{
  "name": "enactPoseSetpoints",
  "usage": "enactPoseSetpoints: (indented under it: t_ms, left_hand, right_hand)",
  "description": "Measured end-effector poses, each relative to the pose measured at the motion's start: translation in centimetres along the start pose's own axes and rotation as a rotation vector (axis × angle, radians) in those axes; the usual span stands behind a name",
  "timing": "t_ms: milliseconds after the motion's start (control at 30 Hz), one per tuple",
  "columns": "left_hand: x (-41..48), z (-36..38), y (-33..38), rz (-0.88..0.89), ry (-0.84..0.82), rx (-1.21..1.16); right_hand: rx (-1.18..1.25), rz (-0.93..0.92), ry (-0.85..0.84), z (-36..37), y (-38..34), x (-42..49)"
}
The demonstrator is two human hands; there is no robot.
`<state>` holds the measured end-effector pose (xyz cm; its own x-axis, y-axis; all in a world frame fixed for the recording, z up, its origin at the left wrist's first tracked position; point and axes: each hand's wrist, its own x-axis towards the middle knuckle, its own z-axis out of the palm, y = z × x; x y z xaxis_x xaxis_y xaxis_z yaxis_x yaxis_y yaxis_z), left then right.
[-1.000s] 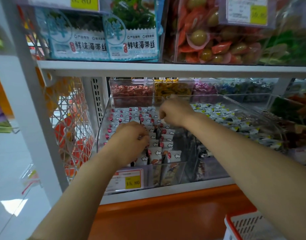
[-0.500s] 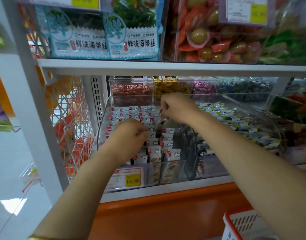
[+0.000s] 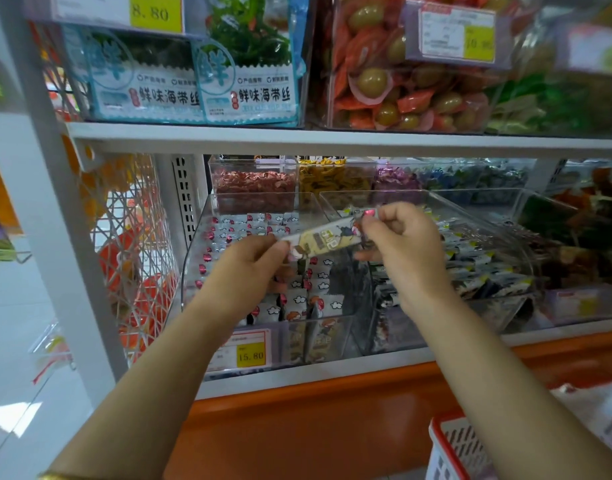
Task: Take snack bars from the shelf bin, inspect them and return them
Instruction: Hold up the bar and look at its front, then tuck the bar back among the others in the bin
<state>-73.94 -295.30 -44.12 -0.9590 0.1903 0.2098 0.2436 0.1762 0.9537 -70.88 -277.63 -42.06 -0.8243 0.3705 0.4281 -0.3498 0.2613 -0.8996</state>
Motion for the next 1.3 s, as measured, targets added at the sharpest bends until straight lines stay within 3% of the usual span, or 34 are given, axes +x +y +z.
enactPoseSetpoints:
  t_ms: [400,833,967,1133,1300]
  left_hand:
    - [-0.9,-0.8,0.9,-0.177,0.036,-0.612]
    - [-0.6,-0.9,1.5,-0.423,0.040,-1.038]
    - [-0.8,-1.2,1.4,-0.413,0.032,-1.060]
    - [-0.9,-1.6,1.3,-0.203,0.036,-0.666]
    - [-1.3,-1.1,1.4,-0.111,0.013,-0.459]
  right_hand:
    - [0.702,0.436,-0.156,-1.0,0.9,-1.8]
    - [1.135,0.752,-0.192,-0.6,0.5,-1.8]
    - [0.998,0.639,-0.154,-0.3,0.8,-1.9]
    - [0.535,0.248,-0.114,-0.4,1.3,-2.2]
    - [0.410,0.160,-0.143,-0.3,1.4,-2.3]
